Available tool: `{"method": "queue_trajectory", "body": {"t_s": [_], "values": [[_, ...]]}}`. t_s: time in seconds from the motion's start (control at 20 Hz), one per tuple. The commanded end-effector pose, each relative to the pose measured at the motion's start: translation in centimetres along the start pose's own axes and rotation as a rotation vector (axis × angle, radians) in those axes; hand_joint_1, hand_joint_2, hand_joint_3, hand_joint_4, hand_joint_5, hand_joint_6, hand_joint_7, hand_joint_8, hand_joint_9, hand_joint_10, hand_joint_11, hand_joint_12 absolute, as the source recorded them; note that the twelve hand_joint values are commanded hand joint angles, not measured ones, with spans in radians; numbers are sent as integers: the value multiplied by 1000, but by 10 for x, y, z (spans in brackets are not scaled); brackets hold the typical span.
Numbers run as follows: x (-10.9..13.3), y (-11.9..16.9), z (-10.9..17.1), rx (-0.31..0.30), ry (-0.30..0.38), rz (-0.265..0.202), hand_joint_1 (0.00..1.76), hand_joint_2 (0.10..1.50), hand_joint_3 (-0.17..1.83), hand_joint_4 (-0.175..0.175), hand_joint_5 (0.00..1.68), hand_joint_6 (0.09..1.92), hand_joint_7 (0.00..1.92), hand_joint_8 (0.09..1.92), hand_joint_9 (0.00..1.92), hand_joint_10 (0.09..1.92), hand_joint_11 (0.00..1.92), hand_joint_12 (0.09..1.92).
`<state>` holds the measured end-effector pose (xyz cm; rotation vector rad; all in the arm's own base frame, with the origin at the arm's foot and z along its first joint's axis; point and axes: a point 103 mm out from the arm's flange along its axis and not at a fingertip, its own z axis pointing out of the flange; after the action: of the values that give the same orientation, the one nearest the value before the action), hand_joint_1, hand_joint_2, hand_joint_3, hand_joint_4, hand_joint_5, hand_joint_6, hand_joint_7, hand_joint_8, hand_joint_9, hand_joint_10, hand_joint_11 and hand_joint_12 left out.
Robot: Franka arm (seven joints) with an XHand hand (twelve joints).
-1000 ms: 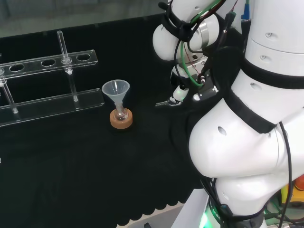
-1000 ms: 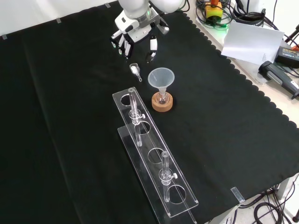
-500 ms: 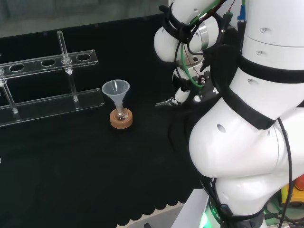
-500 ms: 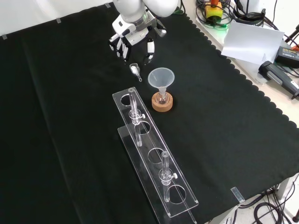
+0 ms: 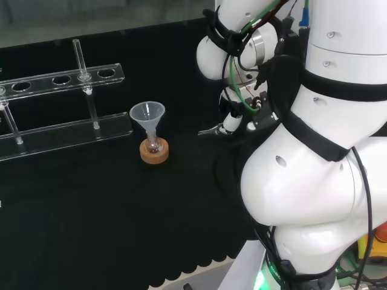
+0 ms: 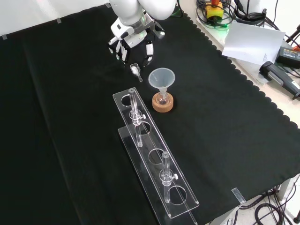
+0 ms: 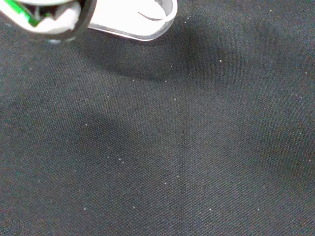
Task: Pick up the weighing funnel.
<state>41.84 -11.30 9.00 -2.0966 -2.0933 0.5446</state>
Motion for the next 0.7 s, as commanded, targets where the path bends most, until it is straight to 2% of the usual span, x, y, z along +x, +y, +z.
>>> {"method": "queue_trajectory", "body": {"t_s": [0.05, 0.7], "values": [[2, 3, 3, 15, 2, -9, 827, 475, 636, 114, 818, 400, 1144, 311, 723, 387, 0, 1262], [0, 0, 15, 52, 4, -17, 823, 466, 643, 94, 729, 388, 1030, 268, 689, 373, 0, 1251]]}}
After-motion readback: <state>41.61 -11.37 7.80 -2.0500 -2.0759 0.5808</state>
